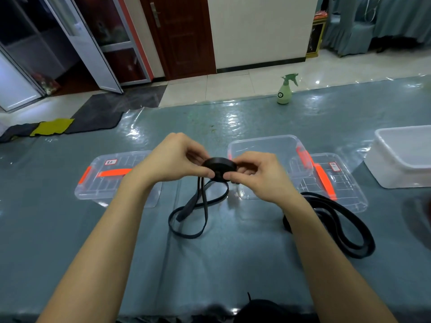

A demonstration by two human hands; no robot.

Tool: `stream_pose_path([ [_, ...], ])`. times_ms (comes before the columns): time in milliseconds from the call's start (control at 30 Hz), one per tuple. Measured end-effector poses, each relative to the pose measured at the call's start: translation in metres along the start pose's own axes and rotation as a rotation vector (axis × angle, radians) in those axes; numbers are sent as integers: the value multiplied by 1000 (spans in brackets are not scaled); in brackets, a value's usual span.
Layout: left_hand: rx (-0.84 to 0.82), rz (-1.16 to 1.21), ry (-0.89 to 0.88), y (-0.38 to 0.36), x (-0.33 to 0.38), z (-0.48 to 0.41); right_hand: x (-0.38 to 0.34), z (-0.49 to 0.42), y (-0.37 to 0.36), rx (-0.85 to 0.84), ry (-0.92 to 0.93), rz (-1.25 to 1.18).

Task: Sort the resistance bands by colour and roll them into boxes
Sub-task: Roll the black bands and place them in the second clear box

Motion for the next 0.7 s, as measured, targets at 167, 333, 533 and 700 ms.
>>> stream_pose_path([
  [167,218,464,10,7,-6,10,-8,-7,14,76,20,-398],
  [333,365,694,11,2,1,9,7,-7,2,118,-27,-631],
  [533,256,449,41,1,-5,6,28,-2,-16,-1,-149,-525],
  [700,60,-243,12,-3,8,-6,18,-7,-9,-15,-101,220],
])
Point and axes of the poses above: each hand's wrist, its own z-axis away from the middle knuckle, its own y-axis out of the back of the hand, x = y × z, the point moved 10 cm from there along -z, towards the middle knuckle, and after that the axes turned 12 degrees about -z, right-handed, at the moved point
